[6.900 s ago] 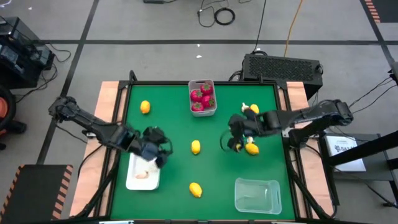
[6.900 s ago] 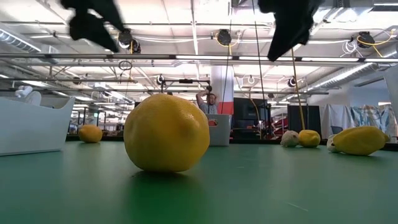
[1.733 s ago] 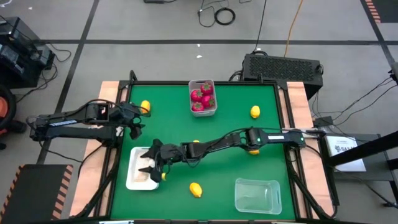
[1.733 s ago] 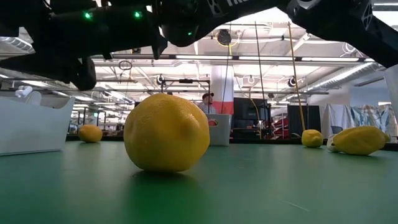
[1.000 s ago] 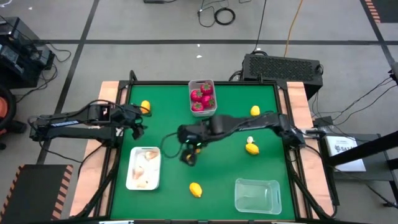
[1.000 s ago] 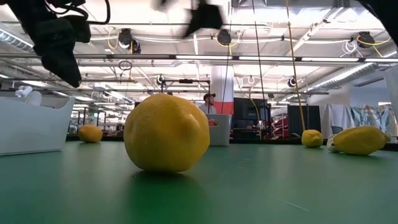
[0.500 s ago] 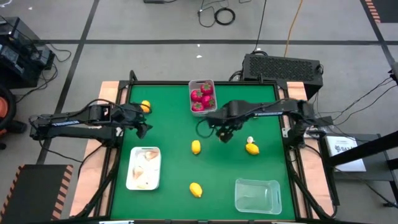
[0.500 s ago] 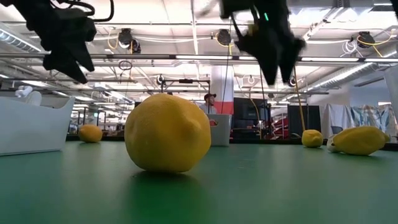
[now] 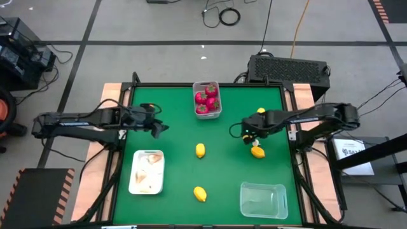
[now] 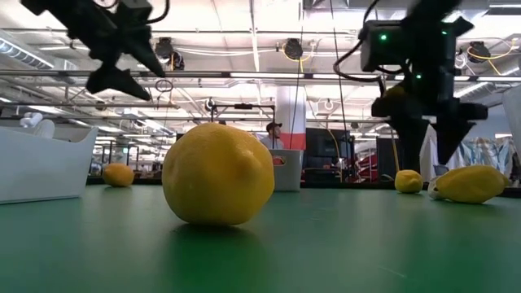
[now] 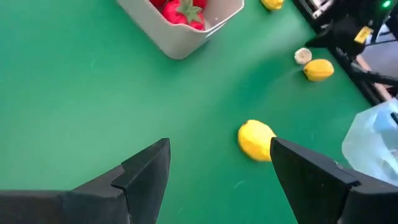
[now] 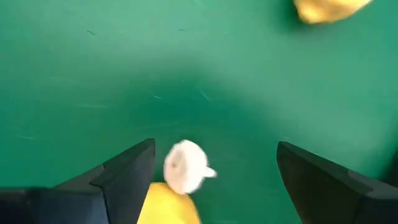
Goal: Sort produce into baskets
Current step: Put the garlic into the white bin
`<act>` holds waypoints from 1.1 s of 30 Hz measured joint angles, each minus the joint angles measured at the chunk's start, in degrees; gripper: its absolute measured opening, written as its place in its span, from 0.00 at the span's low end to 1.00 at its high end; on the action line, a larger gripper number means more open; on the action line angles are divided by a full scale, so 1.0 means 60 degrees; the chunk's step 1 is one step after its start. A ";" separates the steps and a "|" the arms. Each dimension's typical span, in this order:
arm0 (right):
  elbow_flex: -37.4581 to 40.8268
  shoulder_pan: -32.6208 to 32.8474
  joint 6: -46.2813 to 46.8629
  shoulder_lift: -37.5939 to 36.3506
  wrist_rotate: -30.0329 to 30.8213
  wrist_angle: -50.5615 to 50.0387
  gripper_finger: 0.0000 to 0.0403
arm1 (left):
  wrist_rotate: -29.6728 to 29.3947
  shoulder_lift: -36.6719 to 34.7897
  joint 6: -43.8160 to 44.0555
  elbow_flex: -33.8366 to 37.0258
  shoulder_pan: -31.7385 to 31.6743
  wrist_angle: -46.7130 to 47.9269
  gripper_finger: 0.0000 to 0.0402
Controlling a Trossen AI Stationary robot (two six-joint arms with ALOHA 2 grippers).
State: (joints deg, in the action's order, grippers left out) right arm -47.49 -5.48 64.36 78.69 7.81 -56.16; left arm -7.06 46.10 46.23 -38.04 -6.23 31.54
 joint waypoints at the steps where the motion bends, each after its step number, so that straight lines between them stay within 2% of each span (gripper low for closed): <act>1: 0.0215 0.0051 0.0079 -0.0150 0.0000 0.0377 0.80 | -0.0001 0.0194 0.0001 0.0000 0.0001 -0.0298 0.70; 5: 0.0829 0.0255 0.0407 -0.0374 -0.0061 0.1162 0.80 | 0.0108 0.1035 0.0008 0.0000 0.0012 -0.1435 0.70; 12: 0.1009 0.0654 0.0671 -0.0388 -0.0069 0.1650 0.80 | 0.0177 0.2369 0.0190 0.0000 0.0406 -0.2989 0.70; 21: 0.1009 0.1224 0.1377 0.0051 0.0182 0.1832 0.75 | 0.0247 0.3166 0.0252 0.0000 0.1195 -0.3200 0.70; 28: 0.1007 0.1338 0.1519 0.0689 0.0244 0.1898 0.69 | 0.0231 0.3173 0.0245 0.0000 0.1356 -0.3179 0.70; 33: 0.1009 0.1530 0.1532 0.1045 0.0204 0.2231 0.62 | 0.0217 0.3170 0.0241 0.0000 0.1360 -0.3175 0.70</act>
State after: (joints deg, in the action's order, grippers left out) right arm -41.43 3.70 73.55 84.96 9.04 -42.77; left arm -5.76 65.12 47.68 -38.04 1.93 12.49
